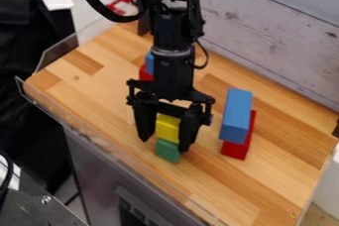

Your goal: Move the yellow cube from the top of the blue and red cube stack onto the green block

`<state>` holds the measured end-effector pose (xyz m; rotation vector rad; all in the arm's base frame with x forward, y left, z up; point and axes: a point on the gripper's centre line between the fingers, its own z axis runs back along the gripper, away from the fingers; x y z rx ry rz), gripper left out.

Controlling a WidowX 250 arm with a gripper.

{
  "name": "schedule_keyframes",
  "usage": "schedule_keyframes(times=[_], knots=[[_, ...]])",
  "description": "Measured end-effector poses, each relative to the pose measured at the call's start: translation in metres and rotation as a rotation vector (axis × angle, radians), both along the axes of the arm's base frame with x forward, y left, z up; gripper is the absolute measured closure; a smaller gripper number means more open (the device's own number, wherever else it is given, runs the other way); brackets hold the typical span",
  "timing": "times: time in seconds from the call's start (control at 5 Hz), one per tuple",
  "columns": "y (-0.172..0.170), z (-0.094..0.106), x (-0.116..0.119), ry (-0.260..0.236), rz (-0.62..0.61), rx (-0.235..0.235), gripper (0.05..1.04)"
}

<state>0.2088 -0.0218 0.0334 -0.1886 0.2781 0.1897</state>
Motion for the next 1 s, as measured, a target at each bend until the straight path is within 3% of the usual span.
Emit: schedule_keyframes(times=[0.2,0.6,0.8,1.0], knots=[[0.001,0.008,0.003,-0.034,0.020,0.013,0.075],[0.011,0.075,0.025,-0.227,0.003,0.093,0.084],[0.019,0.079,0.050,-0.257,-0.083,0.107,0.084],[0.030,0.068,0.067,-0.254,-0.083,0.129,0.084]])
